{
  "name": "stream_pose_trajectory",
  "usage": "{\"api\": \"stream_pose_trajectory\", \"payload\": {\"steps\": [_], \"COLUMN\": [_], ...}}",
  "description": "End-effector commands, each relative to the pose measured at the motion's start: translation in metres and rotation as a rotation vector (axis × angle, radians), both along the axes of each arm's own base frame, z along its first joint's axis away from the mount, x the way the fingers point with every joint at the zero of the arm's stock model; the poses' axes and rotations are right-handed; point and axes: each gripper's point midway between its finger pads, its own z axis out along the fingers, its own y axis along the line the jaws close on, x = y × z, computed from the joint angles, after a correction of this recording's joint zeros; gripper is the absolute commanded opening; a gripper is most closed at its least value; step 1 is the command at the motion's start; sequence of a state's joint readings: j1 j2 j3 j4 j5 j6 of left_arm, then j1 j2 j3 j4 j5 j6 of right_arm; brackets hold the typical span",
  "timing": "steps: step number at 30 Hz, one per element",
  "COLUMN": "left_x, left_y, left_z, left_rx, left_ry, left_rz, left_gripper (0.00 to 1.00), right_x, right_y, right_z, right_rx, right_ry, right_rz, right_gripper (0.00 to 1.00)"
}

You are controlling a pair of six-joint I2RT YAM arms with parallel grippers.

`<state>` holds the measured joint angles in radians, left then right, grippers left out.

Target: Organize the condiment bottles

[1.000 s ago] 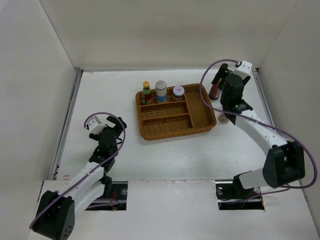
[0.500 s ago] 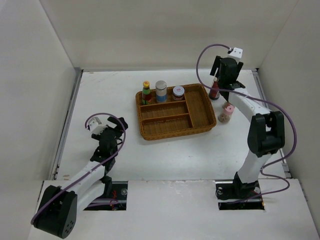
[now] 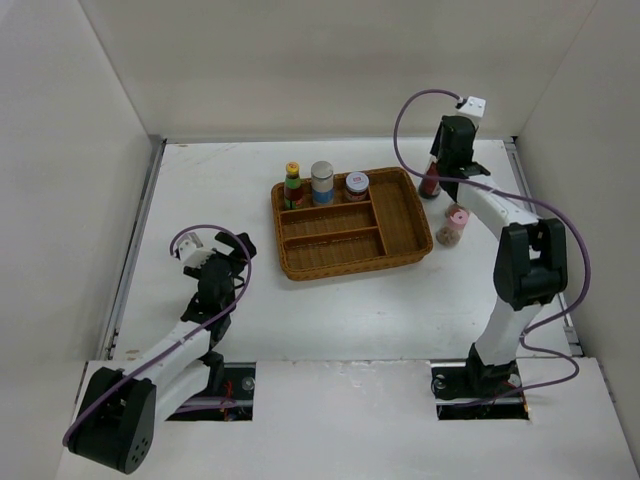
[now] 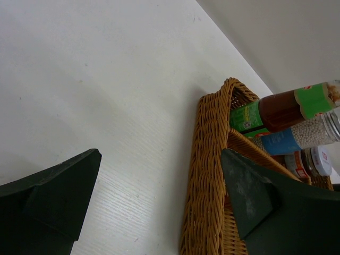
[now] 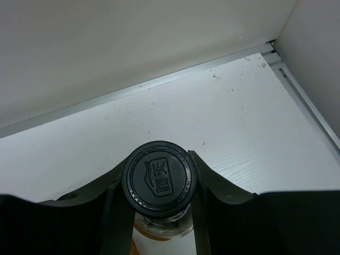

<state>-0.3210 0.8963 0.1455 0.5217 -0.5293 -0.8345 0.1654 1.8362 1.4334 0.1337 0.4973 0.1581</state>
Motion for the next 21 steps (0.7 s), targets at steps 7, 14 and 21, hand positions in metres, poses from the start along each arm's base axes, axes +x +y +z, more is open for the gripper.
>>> {"api": "stream_pose_trajectory", "payload": {"steps": [7,14,21], "left_x": [0.003,0.002,0.003], "left_y": [-0.002,-0.001,-0.003], "left_z": [0.009,0.009,0.008], "left_rx": [-0.026,-0.03,-0.031], "left_ry": [-0.048,-0.051,-0.048], "left_rz": [-0.009,-0.009,-0.015], "left_gripper": [1.0,1.0,1.0], "right_x": [-0.076,-0.124,-0.151], "right_y": [0.028,0.118,0.231], "right_z": [0.202,0.199,0.195], "right_rx": [0.07,0.149,0.237], "right_ry": [-0.475,-0.488,-0.482], "right_rz": [0.059,0.281,0.531], "right_gripper": [0.25,0.26,0.26]}}
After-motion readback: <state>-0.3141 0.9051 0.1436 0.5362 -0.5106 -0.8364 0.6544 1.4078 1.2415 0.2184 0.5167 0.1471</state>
